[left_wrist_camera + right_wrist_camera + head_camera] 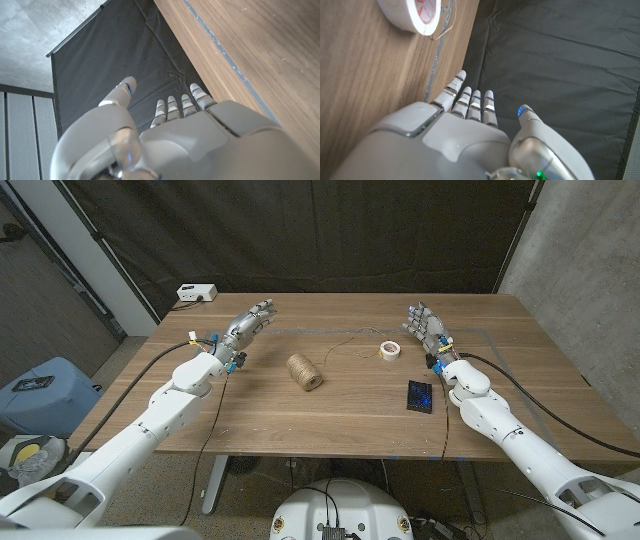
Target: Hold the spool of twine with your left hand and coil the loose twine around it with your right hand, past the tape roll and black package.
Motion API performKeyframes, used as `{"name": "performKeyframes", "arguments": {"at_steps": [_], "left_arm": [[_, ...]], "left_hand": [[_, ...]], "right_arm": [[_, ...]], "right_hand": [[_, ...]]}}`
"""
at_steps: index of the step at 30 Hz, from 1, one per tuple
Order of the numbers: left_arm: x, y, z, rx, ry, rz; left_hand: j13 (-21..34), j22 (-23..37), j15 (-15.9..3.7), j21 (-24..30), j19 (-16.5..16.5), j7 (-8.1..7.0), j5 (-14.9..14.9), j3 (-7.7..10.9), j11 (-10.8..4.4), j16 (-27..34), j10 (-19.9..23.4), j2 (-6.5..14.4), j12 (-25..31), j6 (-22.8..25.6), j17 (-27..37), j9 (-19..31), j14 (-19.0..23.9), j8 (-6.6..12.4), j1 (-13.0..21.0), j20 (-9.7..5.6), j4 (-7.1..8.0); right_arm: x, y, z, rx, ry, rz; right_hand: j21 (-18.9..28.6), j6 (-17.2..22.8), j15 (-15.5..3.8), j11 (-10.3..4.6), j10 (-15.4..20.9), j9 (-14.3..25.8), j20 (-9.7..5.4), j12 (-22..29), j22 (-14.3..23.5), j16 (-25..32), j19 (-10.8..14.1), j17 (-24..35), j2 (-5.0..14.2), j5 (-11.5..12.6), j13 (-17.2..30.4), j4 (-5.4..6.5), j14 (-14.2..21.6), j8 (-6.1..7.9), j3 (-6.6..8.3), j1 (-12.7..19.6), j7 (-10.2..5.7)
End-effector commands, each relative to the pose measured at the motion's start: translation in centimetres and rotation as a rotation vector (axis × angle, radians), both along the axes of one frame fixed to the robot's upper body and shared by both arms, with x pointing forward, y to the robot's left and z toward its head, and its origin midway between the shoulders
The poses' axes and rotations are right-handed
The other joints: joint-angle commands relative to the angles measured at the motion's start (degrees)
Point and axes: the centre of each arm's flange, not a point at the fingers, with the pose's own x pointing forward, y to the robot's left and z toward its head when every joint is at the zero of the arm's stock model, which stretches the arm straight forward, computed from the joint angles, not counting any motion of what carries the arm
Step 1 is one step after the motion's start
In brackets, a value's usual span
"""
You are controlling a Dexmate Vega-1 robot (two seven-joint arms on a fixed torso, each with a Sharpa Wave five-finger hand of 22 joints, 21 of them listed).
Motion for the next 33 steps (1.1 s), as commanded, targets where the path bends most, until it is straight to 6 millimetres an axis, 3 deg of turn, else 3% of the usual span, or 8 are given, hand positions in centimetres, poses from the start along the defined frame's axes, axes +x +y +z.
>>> {"name": "performKeyframes", "arguments": {"at_steps": [1, 7, 10, 15, 17, 33], "left_arm": [[-0.8, 1.3, 1.0, 0.117, -0.025, 0.000], [-0.7, 1.3, 1.9, 0.187, -0.047, -0.013], [-0.6, 1.2, 2.6, 0.237, -0.064, -0.012], [-0.4, 1.3, 4.2, 0.348, -0.103, -0.012], [-0.5, 1.3, 4.4, 0.363, -0.109, -0.010], [-0.3, 0.8, 6.3, 0.513, -0.141, -0.045]], "left_hand": [[0.22, 0.23, -0.25, 0.06, 0.45, -0.11, 1.03, 0.60, -0.41, 0.07, 0.60, -0.34, 0.02, 1.00, 0.08, 0.11, 0.16, 0.46, 1.73, -0.19, -0.35], [0.41, 0.18, -0.73, 0.20, 1.24, -0.34, 2.90, 1.45, -1.30, 0.46, 2.02, -1.25, 0.47, 1.88, 0.15, 0.15, 1.70, 0.79, 5.13, -0.57, -0.66], [0.58, 0.19, -1.06, 0.38, 2.09, -0.27, 3.77, 1.61, -1.14, 0.68, 3.04, -2.27, 0.79, 2.69, 0.21, 0.18, 2.89, 1.03, 7.30, -0.48, -0.70], [1.34, 0.32, -2.39, 0.91, 4.35, -0.72, 5.07, 1.40, -3.17, 1.35, 5.97, -4.98, 1.93, 5.17, 0.42, 0.32, 6.60, 1.69, 12.99, -1.04, -0.73], [1.58, 0.38, -2.65, 0.96, 4.65, -0.74, 5.19, 1.23, -2.96, 1.48, 6.43, -5.53, 2.14, 5.88, 0.51, 0.37, 7.38, 1.87, 14.35, -1.10, -0.66], [2.22, 0.55, -2.92, 0.94, 4.87, -0.66, 5.41, 0.41, -3.64, 1.42, 6.59, -6.61, 2.28, 6.16, 0.74, 0.48, 8.12, 1.71, 17.58, -1.03, -0.42]], "right_arm": [[0.1, -0.1, 0.0, 0.003, 0.003, -0.008], [0.2, 0.0, 0.0, 0.010, 0.002, -0.012], [0.1, 0.0, 0.0, 0.014, 0.000, -0.017], [0.1, -0.1, 0.0, 0.025, -0.004, -0.023], [0.1, -0.1, 0.0, 0.027, -0.005, -0.024], [-0.2, 0.0, -0.1, 0.043, -0.014, -0.042]], "right_hand": [[0.36, 0.12, -0.05, -0.18, -0.13, 0.05, 0.48, 0.11, 0.23, 0.22, 0.18, 0.16, -0.19, 0.16, 0.26, 0.00, -0.13, 0.22, 0.31, 0.20, -0.21], [0.37, -0.01, 0.10, -0.06, -0.24, 0.05, 0.52, 0.09, 0.24, 0.21, 0.17, 0.16, -0.21, 0.15, 0.26, -0.03, -0.20, 0.19, 0.36, 0.20, -0.29], [0.38, -0.10, 0.10, 0.07, -0.28, 0.05, 0.57, 0.09, 0.24, 0.20, 0.17, 0.16, -0.22, 0.15, 0.26, -0.04, -0.24, 0.16, 0.38, 0.19, -0.32], [0.38, -0.16, 0.17, -0.01, -0.41, 0.06, 0.64, 0.07, 0.24, 0.23, 0.15, 0.16, -0.24, 0.14, 0.26, -0.06, -0.25, 0.17, 0.44, 0.17, -0.29], [0.38, -0.17, 0.19, 0.02, -0.52, 0.06, 0.65, 0.04, 0.24, 0.23, 0.13, 0.17, -0.24, 0.14, 0.26, -0.06, -0.27, 0.17, 0.45, 0.15, -0.31], [0.39, -0.41, 0.42, 0.28, -1.11, 0.08, 0.87, -0.07, 0.26, 0.23, 0.05, 0.18, -0.28, 0.11, 0.27, -0.12, -0.45, 0.14, 0.61, 0.09, -0.39]]}}
